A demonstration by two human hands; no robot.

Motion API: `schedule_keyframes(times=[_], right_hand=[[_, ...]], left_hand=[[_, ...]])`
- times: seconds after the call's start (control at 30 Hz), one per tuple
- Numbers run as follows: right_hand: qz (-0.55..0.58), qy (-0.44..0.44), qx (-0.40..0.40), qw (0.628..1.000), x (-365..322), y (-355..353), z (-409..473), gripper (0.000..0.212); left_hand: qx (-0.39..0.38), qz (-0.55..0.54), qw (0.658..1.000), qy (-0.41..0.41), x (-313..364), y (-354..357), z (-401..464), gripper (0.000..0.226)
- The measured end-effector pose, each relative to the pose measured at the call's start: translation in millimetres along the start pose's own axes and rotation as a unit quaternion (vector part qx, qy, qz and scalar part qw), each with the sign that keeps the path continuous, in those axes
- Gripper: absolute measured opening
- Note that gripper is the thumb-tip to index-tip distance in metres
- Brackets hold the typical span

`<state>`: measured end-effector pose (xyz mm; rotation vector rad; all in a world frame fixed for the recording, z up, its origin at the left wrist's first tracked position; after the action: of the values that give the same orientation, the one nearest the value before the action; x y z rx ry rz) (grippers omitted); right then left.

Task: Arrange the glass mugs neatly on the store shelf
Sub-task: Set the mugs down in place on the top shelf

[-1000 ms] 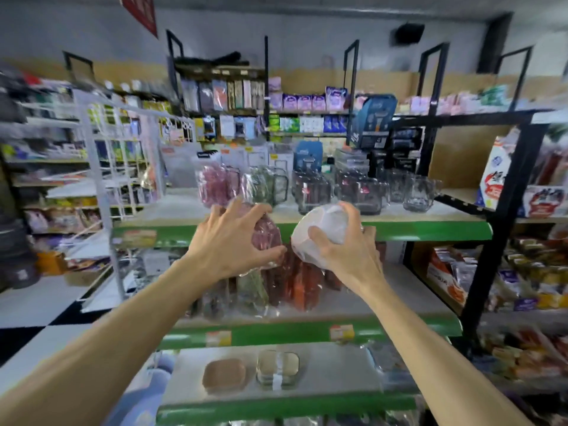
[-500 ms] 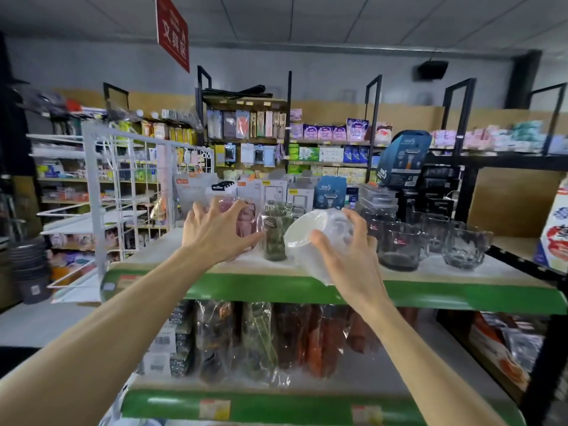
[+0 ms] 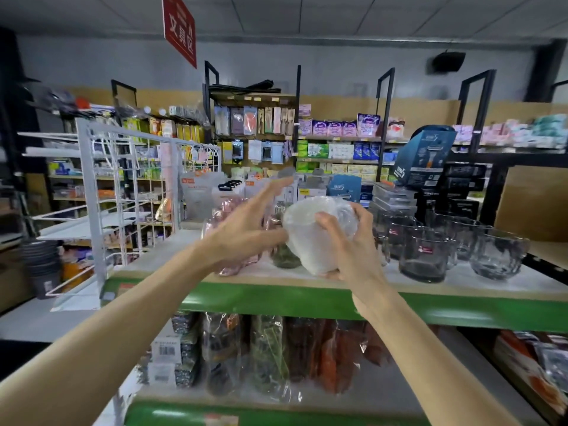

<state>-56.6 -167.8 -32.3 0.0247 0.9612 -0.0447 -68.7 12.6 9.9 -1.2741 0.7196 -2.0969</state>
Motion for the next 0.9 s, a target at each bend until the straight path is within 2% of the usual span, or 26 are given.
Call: schedule_keyframes(times=[0.03,0.07,0.2,0.3,0.4,0.47,0.57,0.63,0.73,0.8,0.9], right_hand=[[0.023,0.006,0.000,1.000,-2.0,7.0,1.9,0.067],[0.038,0.012,-0.004,0.999,-4.3,15.0,2.6,0.066],[0.063,0.009,-0.036,0.997,-10.5,45.3,1.8,0.067],[0.064,-0.005,-0.069,0.996,-12.7,61.8,4.6,0.056],[0.027,-0.037,-0.029,0.999,-12.9,75.7,10.3,0.046],[-0.043,-0.090,-0.004,0.995,-11.8,87.8,15.9,0.035],[-0.214,-0.189,-0.039,0.958,-9.3,113.2,25.9,0.023],[-0.292,-0.215,-0.085,0.928,-9.1,132.1,31.4,0.023],[-0.402,-0.223,-0.170,0.872,0.9,156.3,39.3,0.024],[-0.462,-0.205,-0.212,0.836,8.6,167.3,41.3,0.035],[-0.503,-0.180,-0.252,0.807,16.1,174.9,38.9,0.049]], left_hand=[[-0.037,-0.016,0.999,0.016,4.5,3.1,-3.4,0.088],[-0.033,-0.013,0.999,0.026,5.2,5.5,-4.3,0.089],[0.109,-0.017,0.994,0.006,0.0,-5.3,1.2,0.089],[0.125,-0.023,0.992,-0.016,-10.2,-26.8,-3.6,0.085],[0.128,-0.043,0.991,-0.024,-25.2,-57.2,-13.4,0.077],[0.128,-0.053,0.990,-0.028,-36.0,-78.2,-19.6,0.072],[0.148,-0.023,0.988,-0.046,-59.7,-107.4,-26.7,0.069],[0.156,-0.005,0.986,-0.058,-77.1,-122.0,-30.0,0.068],[0.156,0.027,0.984,-0.082,-107.9,-133.9,-28.3,0.072],[0.146,0.063,0.982,-0.105,-129.8,-135.6,-24.0,0.076],[0.118,0.124,0.976,-0.132,-152.2,-129.3,-15.4,0.079]])
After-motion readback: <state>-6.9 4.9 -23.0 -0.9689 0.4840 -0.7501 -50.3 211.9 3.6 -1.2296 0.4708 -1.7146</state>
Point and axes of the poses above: each hand's wrist, its own z-axis towards the middle knuckle, its own y-axis out of the palm, x = y × z, the point moved 3 cm from there along z, towards the middle knuckle, and after that the axes turned 13 degrees about -y, right-handed, at the moved point
